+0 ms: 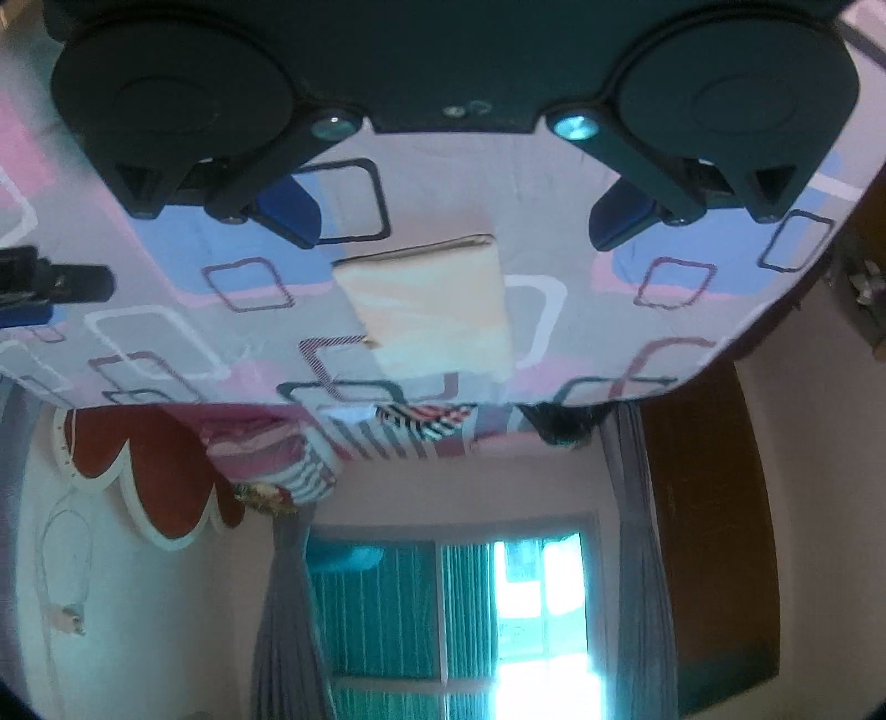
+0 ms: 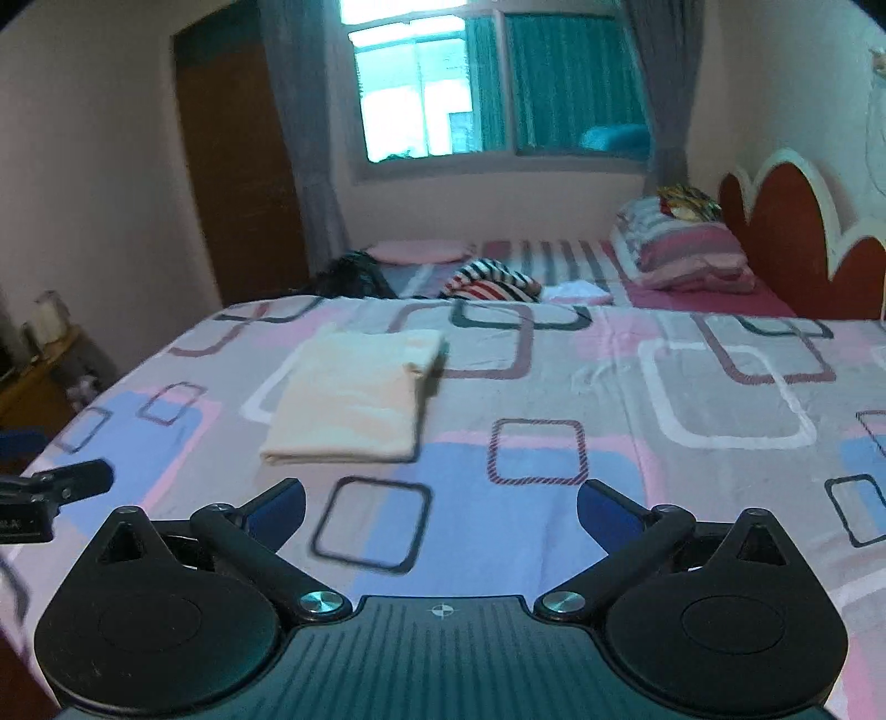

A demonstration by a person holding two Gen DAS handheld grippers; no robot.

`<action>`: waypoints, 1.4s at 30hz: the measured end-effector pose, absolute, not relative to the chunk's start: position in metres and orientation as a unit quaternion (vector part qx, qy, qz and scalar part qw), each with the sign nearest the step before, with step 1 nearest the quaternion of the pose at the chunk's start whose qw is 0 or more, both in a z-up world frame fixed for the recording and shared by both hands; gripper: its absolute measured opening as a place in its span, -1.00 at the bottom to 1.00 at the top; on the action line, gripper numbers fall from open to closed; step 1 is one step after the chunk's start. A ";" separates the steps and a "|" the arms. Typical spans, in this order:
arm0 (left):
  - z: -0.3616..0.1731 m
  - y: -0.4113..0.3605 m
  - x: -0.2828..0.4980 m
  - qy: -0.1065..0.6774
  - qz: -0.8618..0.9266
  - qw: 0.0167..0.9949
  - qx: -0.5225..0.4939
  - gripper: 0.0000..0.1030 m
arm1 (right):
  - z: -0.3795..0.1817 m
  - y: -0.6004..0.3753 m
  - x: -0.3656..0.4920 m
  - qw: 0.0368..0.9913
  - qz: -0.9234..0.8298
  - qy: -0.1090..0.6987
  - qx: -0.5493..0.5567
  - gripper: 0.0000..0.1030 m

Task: Fold small clothes

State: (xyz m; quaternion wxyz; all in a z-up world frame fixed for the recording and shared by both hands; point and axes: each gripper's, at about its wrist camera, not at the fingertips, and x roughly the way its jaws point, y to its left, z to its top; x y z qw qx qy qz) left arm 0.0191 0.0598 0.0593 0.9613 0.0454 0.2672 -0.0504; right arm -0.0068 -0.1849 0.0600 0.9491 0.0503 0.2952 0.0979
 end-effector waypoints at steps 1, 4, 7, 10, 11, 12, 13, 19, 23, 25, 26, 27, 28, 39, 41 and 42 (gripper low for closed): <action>0.063 0.058 0.008 0.265 -0.050 0.962 0.044 0.99 | 0.064 -0.182 -0.017 0.949 0.102 0.294 0.046 1.00; 0.071 0.055 -0.021 0.257 -0.049 0.965 0.033 0.99 | 0.074 -0.173 -0.048 0.952 0.115 0.283 0.028 1.00; 0.076 0.057 -0.039 0.255 -0.046 0.966 0.019 0.99 | 0.077 -0.170 -0.068 0.954 0.118 0.275 0.025 1.00; 0.081 0.058 -0.052 0.248 -0.040 0.968 0.021 0.99 | 0.080 -0.167 -0.083 0.955 0.119 0.272 0.023 1.00; 0.082 0.058 -0.055 0.247 -0.040 0.968 0.019 0.99 | 0.082 -0.165 -0.088 0.955 0.121 0.269 0.024 1.00; 0.083 0.058 -0.059 0.244 -0.041 0.969 0.017 0.99 | 0.082 -0.164 -0.091 0.955 0.122 0.268 0.024 1.00; 0.084 0.058 -0.061 0.243 -0.042 0.969 0.017 0.99 | 0.083 -0.164 -0.094 0.956 0.123 0.267 0.024 1.00; 0.089 0.055 -0.068 0.235 -0.048 0.971 0.024 0.99 | 0.086 -0.164 -0.103 0.957 0.125 0.261 0.018 1.00; 0.091 0.054 -0.068 0.230 -0.049 0.972 0.026 0.99 | 0.090 -0.164 -0.109 0.959 0.125 0.254 0.020 1.00; 0.092 0.055 -0.070 0.229 -0.051 0.972 0.027 0.99 | 0.092 -0.165 -0.110 0.960 0.124 0.252 0.018 1.00; 0.093 0.055 -0.069 0.228 -0.051 0.972 0.027 0.99 | 0.093 -0.166 -0.110 0.960 0.124 0.251 0.018 1.00; 0.093 0.054 -0.069 0.227 -0.052 0.972 0.026 0.99 | 0.093 -0.166 -0.111 0.960 0.123 0.250 0.019 1.00; 0.093 0.053 -0.071 0.226 -0.053 0.972 0.026 0.99 | 0.094 -0.165 -0.111 0.960 0.123 0.249 0.019 1.00; 0.094 0.052 -0.070 0.221 -0.054 0.973 0.027 0.99 | 0.096 -0.170 -0.113 0.961 0.123 0.248 0.021 1.00; 0.094 0.052 -0.070 0.221 -0.054 0.973 0.027 0.99 | 0.096 -0.170 -0.113 0.961 0.125 0.248 0.021 1.00; 0.094 0.051 -0.070 0.221 -0.054 0.973 0.027 0.99 | 0.096 -0.170 -0.113 0.961 0.124 0.248 0.020 1.00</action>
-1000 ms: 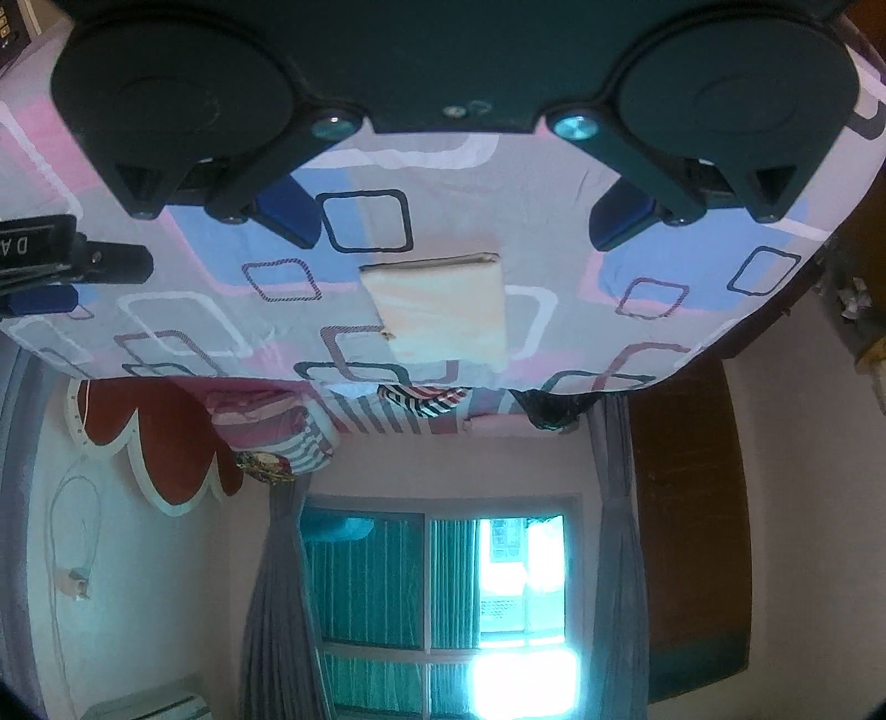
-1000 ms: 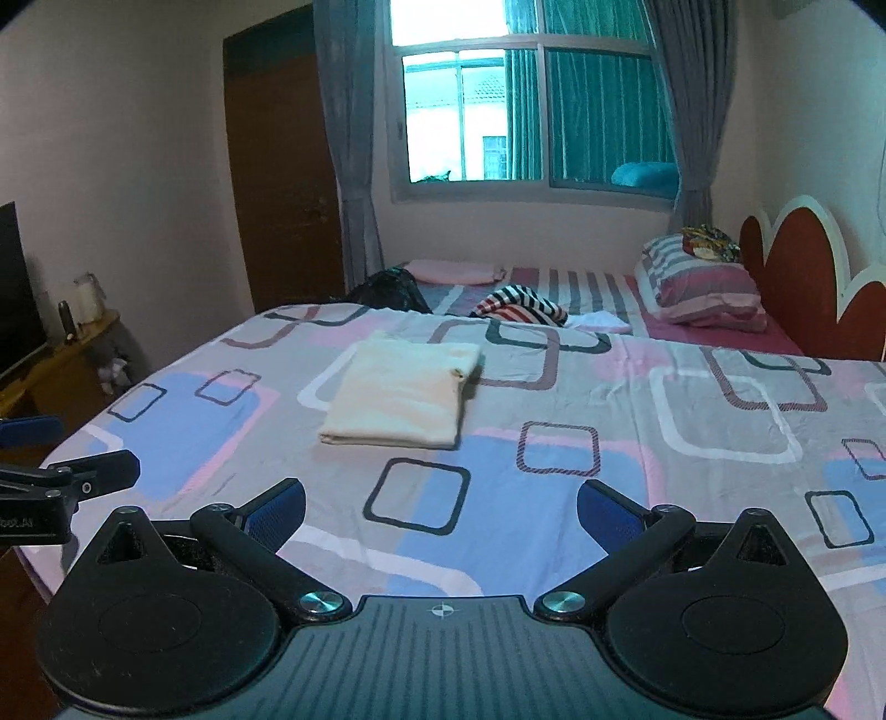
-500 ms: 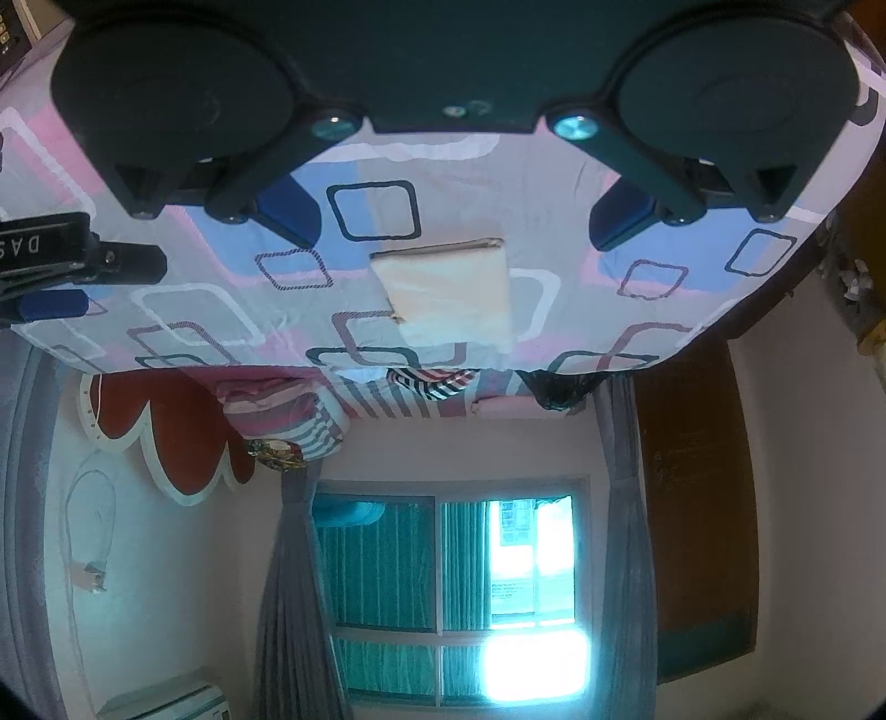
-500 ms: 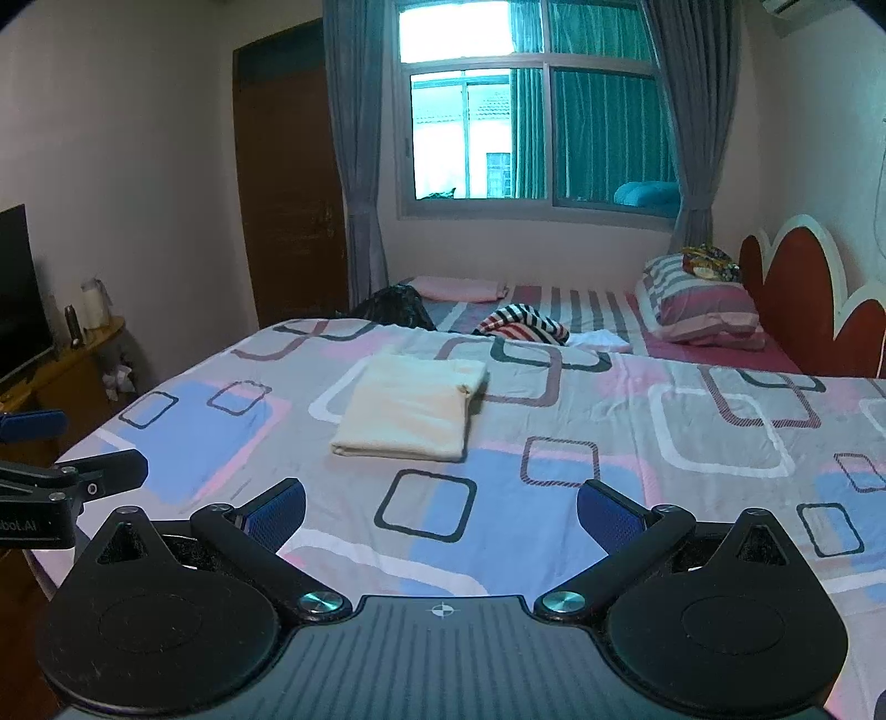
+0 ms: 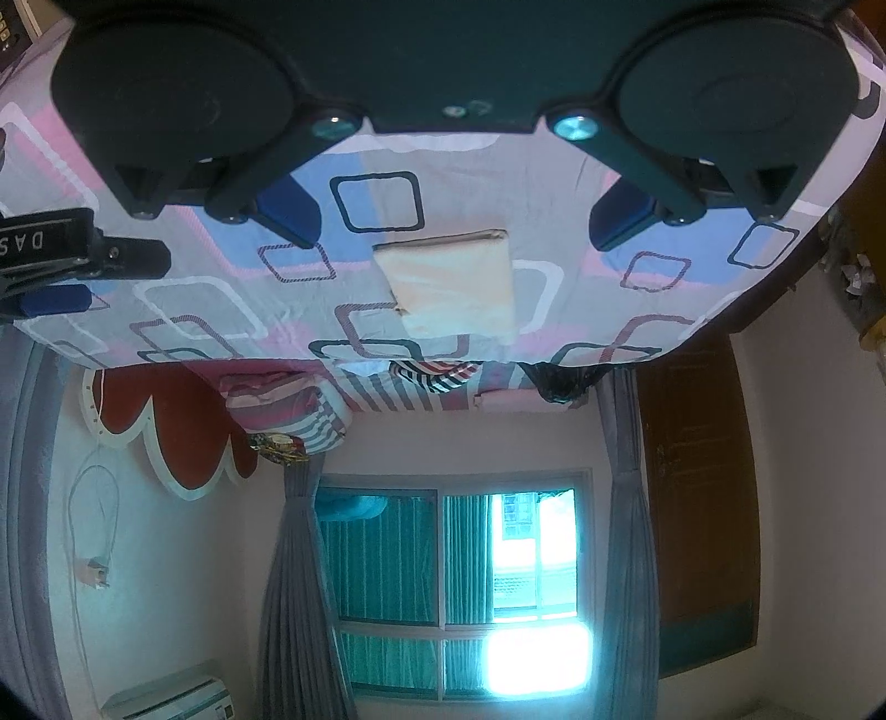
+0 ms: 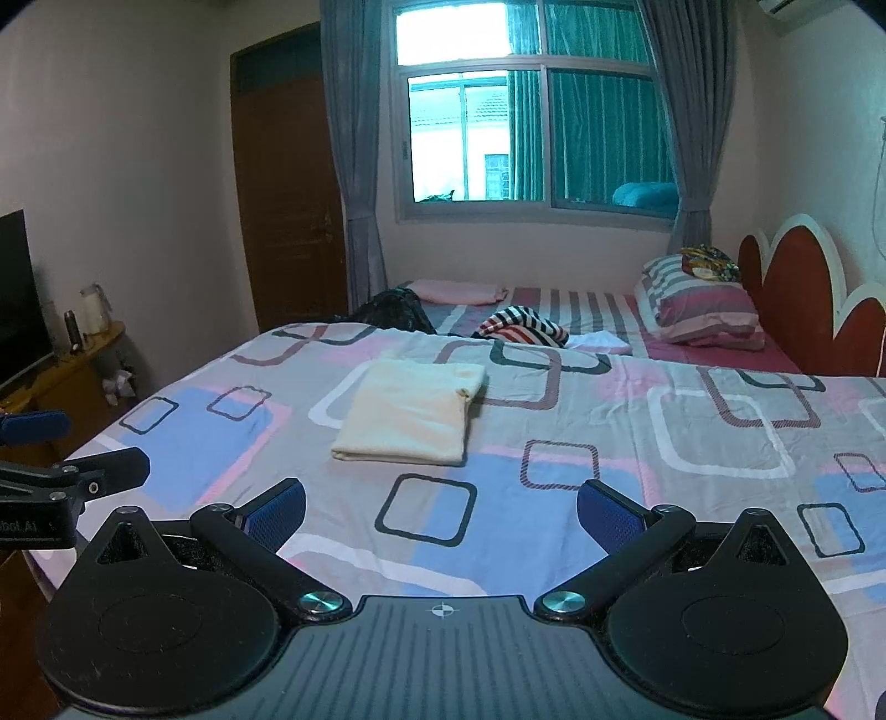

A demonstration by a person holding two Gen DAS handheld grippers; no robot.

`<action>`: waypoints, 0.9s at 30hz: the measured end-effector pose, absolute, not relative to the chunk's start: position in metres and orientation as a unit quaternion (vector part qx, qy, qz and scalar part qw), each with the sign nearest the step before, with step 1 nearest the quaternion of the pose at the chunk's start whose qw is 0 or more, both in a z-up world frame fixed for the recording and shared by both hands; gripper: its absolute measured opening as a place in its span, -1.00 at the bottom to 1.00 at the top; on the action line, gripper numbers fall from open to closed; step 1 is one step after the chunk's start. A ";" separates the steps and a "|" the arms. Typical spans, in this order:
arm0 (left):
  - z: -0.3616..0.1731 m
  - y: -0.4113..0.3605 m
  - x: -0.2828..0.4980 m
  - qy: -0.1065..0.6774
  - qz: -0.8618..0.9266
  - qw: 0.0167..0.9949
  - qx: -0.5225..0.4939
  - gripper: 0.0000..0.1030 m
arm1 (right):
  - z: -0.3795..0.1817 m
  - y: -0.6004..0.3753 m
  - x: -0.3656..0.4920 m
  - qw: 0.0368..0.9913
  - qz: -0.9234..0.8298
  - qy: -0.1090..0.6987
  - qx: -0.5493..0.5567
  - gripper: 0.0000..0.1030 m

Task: Fold small clothes

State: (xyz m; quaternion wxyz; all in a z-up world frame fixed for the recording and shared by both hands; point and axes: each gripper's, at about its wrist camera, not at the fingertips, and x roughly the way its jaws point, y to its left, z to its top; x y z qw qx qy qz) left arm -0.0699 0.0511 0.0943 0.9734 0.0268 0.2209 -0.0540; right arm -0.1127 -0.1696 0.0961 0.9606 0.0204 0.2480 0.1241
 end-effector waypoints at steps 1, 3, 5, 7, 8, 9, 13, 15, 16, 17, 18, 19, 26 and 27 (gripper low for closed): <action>0.094 0.052 -0.070 0.221 -0.054 0.974 0.027 0.99 | 0.096 -0.169 -0.113 0.961 0.123 0.247 0.020 1.00; 0.094 0.051 -0.070 0.221 -0.054 0.973 0.027 0.99 | 0.096 -0.171 -0.113 0.961 0.123 0.247 0.020 1.00; 0.095 0.052 -0.071 0.220 -0.053 0.974 0.028 0.99 | 0.096 -0.170 -0.113 0.961 0.121 0.247 0.019 1.00; 0.095 0.052 -0.071 0.221 -0.054 0.974 0.027 0.99 | 0.095 -0.171 -0.112 0.961 0.119 0.247 0.020 1.00; 0.095 0.052 -0.071 0.221 -0.053 0.973 0.027 0.99 | 0.095 -0.172 -0.112 0.962 0.119 0.246 0.021 1.00; 0.095 0.051 -0.070 0.221 -0.053 0.973 0.027 0.99 | 0.095 -0.172 -0.112 0.962 0.118 0.246 0.021 1.00; 0.097 0.052 -0.070 0.219 -0.052 0.974 0.027 0.99 | 0.096 -0.172 -0.112 0.962 0.120 0.246 0.019 1.00; 0.098 0.052 -0.070 0.220 -0.051 0.974 0.026 0.99 | 0.095 -0.171 -0.112 0.962 0.120 0.246 0.018 1.00; 0.098 0.053 -0.069 0.220 -0.051 0.974 0.026 0.99 | 0.095 -0.171 -0.112 0.961 0.121 0.246 0.017 1.00; 0.098 0.053 -0.069 0.219 -0.051 0.974 0.026 0.99 | 0.095 -0.172 -0.112 0.961 0.122 0.247 0.016 1.00; 0.098 0.053 -0.069 0.219 -0.050 0.974 0.026 0.99 | 0.095 -0.172 -0.112 0.961 0.123 0.247 0.016 1.00; 0.099 0.054 -0.069 0.219 -0.050 0.974 0.025 0.99 | 0.095 -0.172 -0.113 0.961 0.124 0.247 0.015 1.00; 0.095 0.054 -0.071 0.218 -0.048 0.975 0.022 0.99 | 0.094 -0.176 -0.113 0.960 0.129 0.248 0.009 1.00; 0.095 0.054 -0.071 0.218 -0.048 0.975 0.022 0.99 | 0.094 -0.178 -0.113 0.960 0.129 0.249 0.008 1.00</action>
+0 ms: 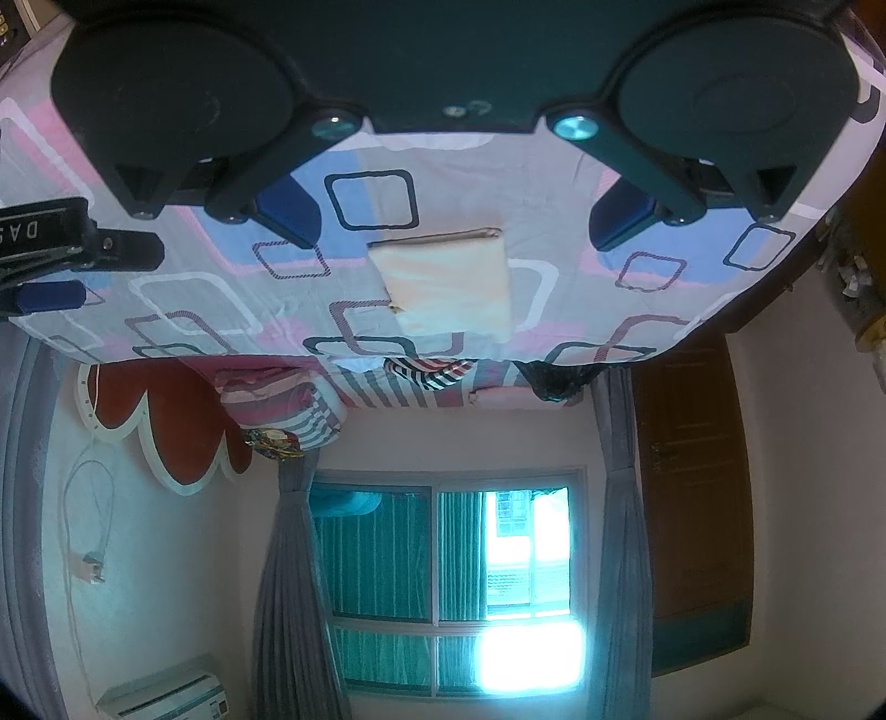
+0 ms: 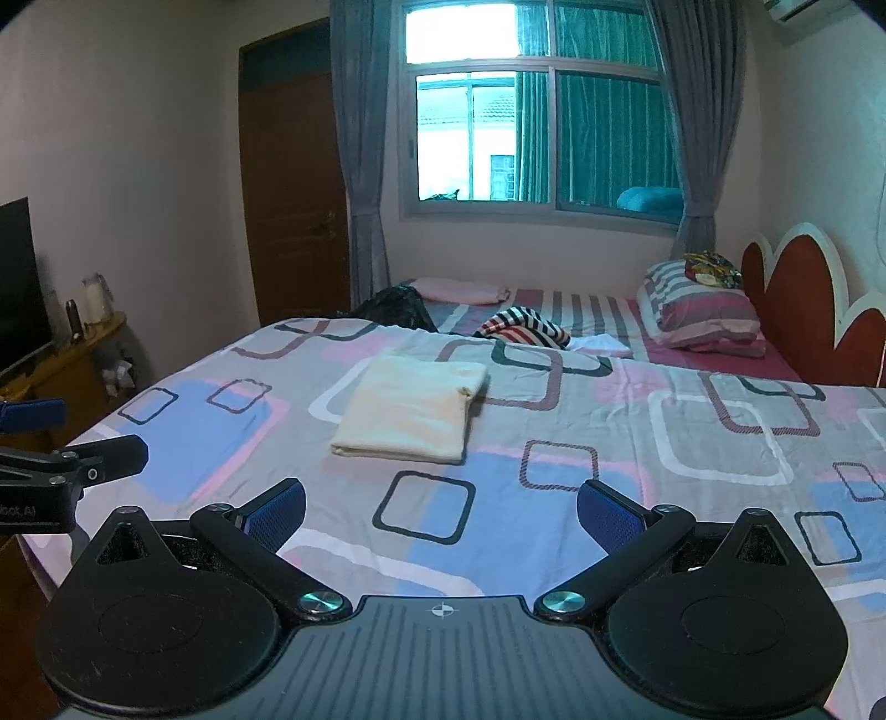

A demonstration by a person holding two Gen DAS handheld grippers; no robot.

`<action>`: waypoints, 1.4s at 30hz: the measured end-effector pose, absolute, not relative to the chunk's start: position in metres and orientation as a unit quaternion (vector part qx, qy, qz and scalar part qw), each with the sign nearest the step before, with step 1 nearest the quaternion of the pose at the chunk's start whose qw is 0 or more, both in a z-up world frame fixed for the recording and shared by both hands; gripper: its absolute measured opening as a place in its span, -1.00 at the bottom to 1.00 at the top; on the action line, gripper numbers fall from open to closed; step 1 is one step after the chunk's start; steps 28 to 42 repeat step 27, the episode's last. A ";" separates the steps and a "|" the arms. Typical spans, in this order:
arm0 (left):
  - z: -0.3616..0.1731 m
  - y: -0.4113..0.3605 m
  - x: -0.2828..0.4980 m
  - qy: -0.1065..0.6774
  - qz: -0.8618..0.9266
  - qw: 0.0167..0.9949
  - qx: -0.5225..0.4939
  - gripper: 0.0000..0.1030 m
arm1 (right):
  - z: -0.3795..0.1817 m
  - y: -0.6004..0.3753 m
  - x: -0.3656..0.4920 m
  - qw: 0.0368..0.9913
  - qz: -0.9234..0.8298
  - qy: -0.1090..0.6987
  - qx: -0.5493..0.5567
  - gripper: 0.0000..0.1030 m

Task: Fold small clothes

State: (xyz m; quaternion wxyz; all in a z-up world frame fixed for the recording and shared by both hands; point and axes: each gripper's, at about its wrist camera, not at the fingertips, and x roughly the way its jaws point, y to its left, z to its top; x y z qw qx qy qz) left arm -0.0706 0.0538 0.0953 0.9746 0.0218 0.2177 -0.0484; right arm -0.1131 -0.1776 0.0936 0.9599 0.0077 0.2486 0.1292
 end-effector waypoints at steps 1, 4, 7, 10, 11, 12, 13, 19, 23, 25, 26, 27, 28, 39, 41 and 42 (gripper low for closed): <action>0.095 0.054 -0.070 0.218 -0.049 0.974 0.022 0.99 | 0.093 -0.178 -0.113 0.960 0.129 0.249 0.007 1.00; 0.095 0.053 -0.071 0.217 -0.051 0.974 0.024 0.99 | 0.093 -0.179 -0.113 0.960 0.129 0.249 0.007 1.00; 0.095 0.053 -0.072 0.215 -0.055 0.975 0.025 0.99 | 0.093 -0.178 -0.114 0.960 0.129 0.249 0.006 1.00; 0.094 0.053 -0.072 0.214 -0.057 0.975 0.025 0.99 | 0.093 -0.178 -0.114 0.960 0.130 0.249 0.007 1.00; 0.094 0.053 -0.072 0.214 -0.057 0.975 0.026 0.99 | 0.093 -0.178 -0.113 0.960 0.131 0.249 0.006 1.00; 0.094 0.052 -0.072 0.214 -0.057 0.975 0.027 0.99 | 0.093 -0.178 -0.113 0.960 0.131 0.249 0.006 1.00; 0.094 0.052 -0.072 0.213 -0.058 0.975 0.027 0.99 | 0.093 -0.178 -0.113 0.960 0.131 0.248 0.006 1.00; 0.094 0.051 -0.072 0.215 -0.061 0.974 0.029 0.99 | 0.093 -0.181 -0.113 0.960 0.132 0.247 0.006 1.00; 0.092 0.048 -0.071 0.211 -0.058 0.975 0.039 0.99 | 0.093 -0.182 -0.114 0.960 0.132 0.246 0.006 1.00; 0.091 0.049 -0.071 0.211 -0.057 0.975 0.032 0.99 | 0.093 -0.183 -0.114 0.960 0.132 0.245 0.007 1.00; 0.091 0.049 -0.071 0.213 -0.055 0.975 0.030 0.99 | 0.093 -0.183 -0.114 0.960 0.132 0.245 0.006 1.00; 0.091 0.049 -0.070 0.216 -0.055 0.974 0.030 0.99 | 0.093 -0.183 -0.114 0.960 0.132 0.246 0.005 1.00; 0.091 0.049 -0.070 0.216 -0.055 0.974 0.030 0.99 | 0.093 -0.183 -0.114 0.960 0.132 0.246 0.005 1.00; 0.091 0.049 -0.070 0.216 -0.055 0.974 0.030 0.99 | 0.093 -0.183 -0.114 0.960 0.132 0.246 0.005 1.00; 0.091 0.049 -0.070 0.216 -0.055 0.974 0.030 0.99 | 0.093 -0.183 -0.114 0.960 0.132 0.246 0.005 1.00; 0.091 0.049 -0.070 0.216 -0.055 0.974 0.030 0.99 | 0.093 -0.183 -0.114 0.960 0.132 0.246 0.005 1.00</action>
